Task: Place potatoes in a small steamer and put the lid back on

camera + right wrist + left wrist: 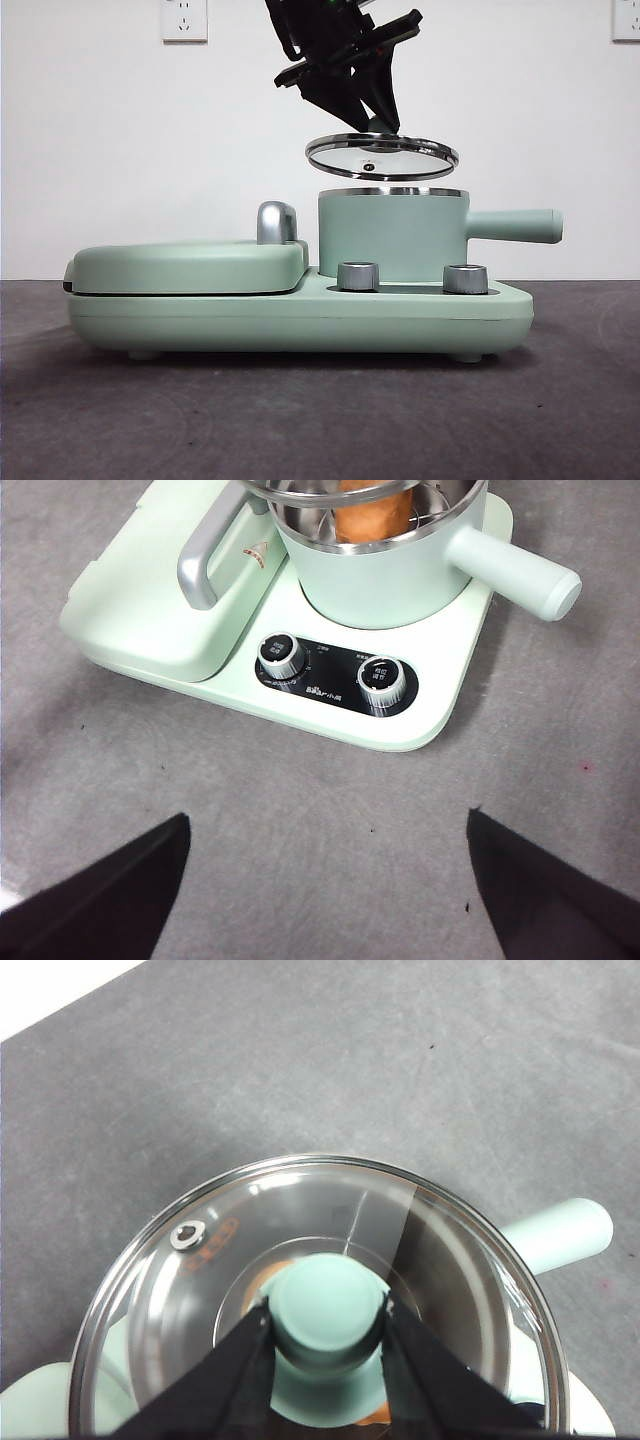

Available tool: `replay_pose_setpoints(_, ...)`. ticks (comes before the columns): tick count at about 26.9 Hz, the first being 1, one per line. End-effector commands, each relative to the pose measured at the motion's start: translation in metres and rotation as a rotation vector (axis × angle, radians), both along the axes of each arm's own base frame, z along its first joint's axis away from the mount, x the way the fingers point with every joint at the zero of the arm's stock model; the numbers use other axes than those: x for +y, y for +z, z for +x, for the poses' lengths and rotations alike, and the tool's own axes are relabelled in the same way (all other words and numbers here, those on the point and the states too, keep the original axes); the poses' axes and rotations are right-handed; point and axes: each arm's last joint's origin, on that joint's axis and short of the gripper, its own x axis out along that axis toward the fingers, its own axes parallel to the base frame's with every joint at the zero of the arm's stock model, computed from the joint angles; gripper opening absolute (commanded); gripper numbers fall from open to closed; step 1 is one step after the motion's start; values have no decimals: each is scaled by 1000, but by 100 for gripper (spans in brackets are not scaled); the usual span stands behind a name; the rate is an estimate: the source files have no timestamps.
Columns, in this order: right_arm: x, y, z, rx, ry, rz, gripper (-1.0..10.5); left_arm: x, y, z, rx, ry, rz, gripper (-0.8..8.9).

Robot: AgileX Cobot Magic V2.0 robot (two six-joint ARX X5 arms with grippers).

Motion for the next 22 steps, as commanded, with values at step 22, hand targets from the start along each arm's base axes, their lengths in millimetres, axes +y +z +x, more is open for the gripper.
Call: replay_pose_setpoints(22, 1, 2, 1, -24, -1, -17, 440, -19, -15, 15, -17, -20, -63, 6)
